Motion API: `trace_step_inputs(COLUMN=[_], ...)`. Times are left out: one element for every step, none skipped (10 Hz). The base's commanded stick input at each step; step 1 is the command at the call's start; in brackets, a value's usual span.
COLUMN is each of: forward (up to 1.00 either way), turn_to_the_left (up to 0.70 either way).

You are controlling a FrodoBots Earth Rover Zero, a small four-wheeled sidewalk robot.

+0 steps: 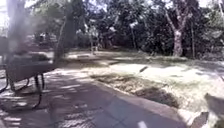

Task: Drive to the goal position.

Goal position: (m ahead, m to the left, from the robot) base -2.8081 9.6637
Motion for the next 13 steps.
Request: trace_step_inputs(forward=[0.50, 0.50, 0.50, 0.50, 0.50, 0.50, 0.50, 0.50, 0.50, 0.50, 0.50, 0.50, 0.50], turn_to_the_left=[0.26, 0.50, 0.50, 0.50, 0.50, 0.50, 0.50, 0.50, 0.50, 0.50, 0.50, 0.00, 0.00])
